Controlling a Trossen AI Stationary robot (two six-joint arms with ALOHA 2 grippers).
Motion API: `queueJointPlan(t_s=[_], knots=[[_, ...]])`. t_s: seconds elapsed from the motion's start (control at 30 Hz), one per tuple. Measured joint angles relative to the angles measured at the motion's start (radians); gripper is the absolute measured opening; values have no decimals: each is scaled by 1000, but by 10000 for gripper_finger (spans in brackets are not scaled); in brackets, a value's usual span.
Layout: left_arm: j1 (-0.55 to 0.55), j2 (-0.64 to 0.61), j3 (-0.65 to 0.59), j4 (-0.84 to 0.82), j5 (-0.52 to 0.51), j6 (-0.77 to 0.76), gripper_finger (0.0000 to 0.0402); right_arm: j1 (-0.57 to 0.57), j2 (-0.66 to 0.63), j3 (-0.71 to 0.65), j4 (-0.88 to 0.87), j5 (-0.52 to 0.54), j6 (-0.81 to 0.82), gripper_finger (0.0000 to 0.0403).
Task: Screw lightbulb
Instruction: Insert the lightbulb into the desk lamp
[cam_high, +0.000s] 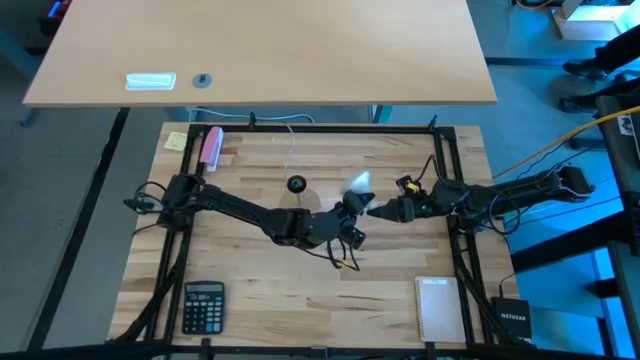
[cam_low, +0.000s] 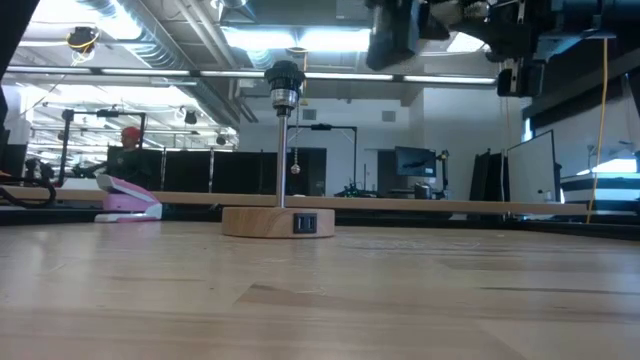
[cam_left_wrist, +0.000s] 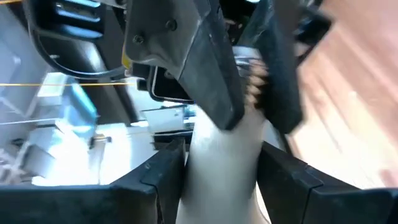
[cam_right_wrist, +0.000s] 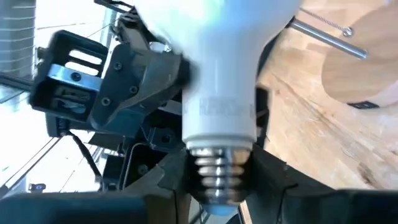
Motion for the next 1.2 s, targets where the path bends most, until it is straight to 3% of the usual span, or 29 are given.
queueJointPlan(t_s=[0.4,0.63,0.83,0.93,1.0,1.1,1.2], knots=[[-7,4,-1,3,26,241,167,-2,-9,-2,-18,44,-3,107],[-48,3,-1,6,-21,157,168,-1,-12,-2,18,81,-58,107],[-114,-96,-4,-88,-2,-122,168,-3,-25,20,95,131,-200,107],[-127,-209,-3,-252,9,-391,168,-3,-30,61,102,152,-326,108],[-112,-297,-6,-418,83,-623,168,-3,-29,83,92,179,-420,108],[-40,-444,-23,-639,273,-963,168,-3,-8,122,94,209,-554,108],[45,-574,-81,-695,426,-1154,169,-3,26,153,93,224,-684,108]])
